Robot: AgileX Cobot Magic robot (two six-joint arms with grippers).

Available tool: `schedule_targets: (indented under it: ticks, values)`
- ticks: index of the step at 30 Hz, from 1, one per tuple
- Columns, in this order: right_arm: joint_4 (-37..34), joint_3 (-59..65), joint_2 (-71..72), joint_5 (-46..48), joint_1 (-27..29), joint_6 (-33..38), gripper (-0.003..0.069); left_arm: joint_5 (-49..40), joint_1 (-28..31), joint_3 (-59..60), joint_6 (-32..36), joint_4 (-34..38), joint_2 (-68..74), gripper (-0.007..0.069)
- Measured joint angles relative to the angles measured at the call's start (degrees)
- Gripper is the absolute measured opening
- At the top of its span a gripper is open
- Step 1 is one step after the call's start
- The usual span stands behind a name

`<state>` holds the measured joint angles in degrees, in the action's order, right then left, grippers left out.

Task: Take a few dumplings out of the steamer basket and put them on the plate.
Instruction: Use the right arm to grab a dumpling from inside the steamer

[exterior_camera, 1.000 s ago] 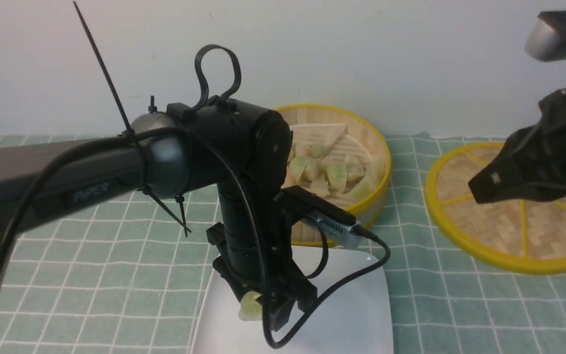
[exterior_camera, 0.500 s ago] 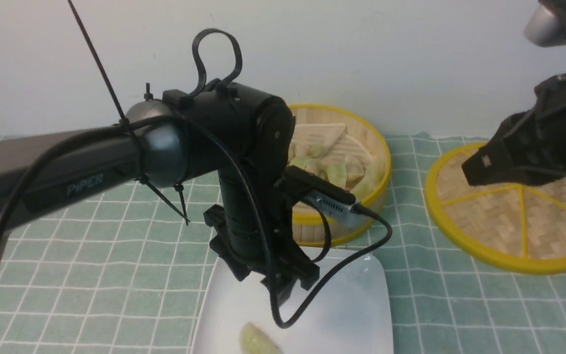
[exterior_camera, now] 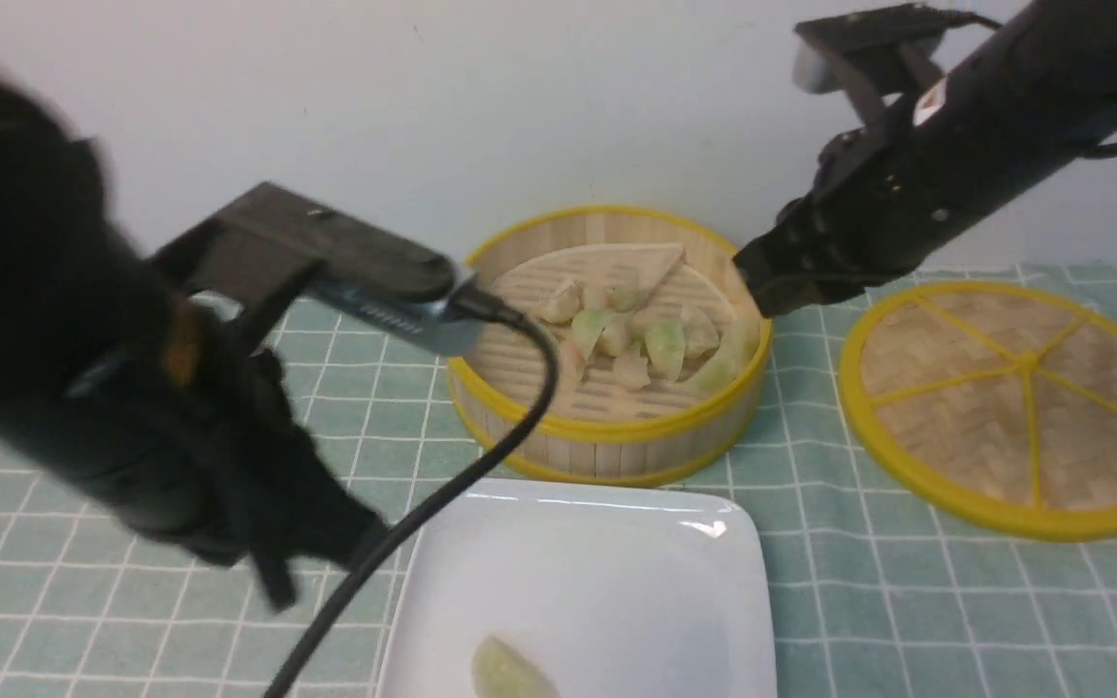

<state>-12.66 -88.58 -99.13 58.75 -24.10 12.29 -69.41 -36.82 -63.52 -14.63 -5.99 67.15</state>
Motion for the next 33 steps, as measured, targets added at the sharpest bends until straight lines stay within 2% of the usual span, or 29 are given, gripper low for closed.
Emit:
schedule_targets:
  ticks: [2,5,7,8,9,12,20,22,26,33]
  values:
    - [2.0,-1.1,-3.0,-2.5,-0.8,0.1,0.0122,1.4,0.0,3.6,-2.2,0.0,-5.4,-0.0006]
    - [6.7,-5.1,-10.8,-8.1,-2.2,0.3,0.0244,5.5,0.0,11.5,-6.0,0.0,-18.4,-0.0006]
    - [8.0,-7.4,-15.0,-10.2,-2.3,0.3,0.0311,6.4,0.0,14.6,-6.6,-0.2,-24.7,-0.0006]
    - [8.1,-7.4,-15.4,-10.2,-2.3,0.3,0.0317,6.4,0.0,14.9,-6.6,-0.2,-25.2,-0.0006]
    - [9.0,-9.9,-18.9,-11.2,-2.3,0.3,0.0362,6.5,0.0,16.7,-6.8,-0.8,-28.6,-0.0006]
    - [11.0,-13.7,-23.9,-11.7,-2.3,0.3,0.0418,5.7,0.0,18.2,-7.7,-2.2,-32.9,-0.0006]
    - [15.0,-20.1,-32.1,-12.6,-2.3,0.4,0.0439,-1.7,0.1,18.8,-12.3,-7.4,-37.1,-0.0006]
    - [15.1,-20.3,-32.3,-12.6,-2.3,0.4,0.0430,-2.3,0.1,18.8,-12.5,-7.8,-37.2,-0.0006]
    - [17.4,-20.7,-32.3,-11.4,-3.1,0.7,0.0341,-2.6,0.1,18.8,-12.7,-8.1,-37.2,-0.0006]
    - [20.8,-20.7,-29.6,-7.5,-5.2,-1.0,0.0342,-2.6,0.1,18.8,-13.1,-9.0,-37.2,-0.0006]
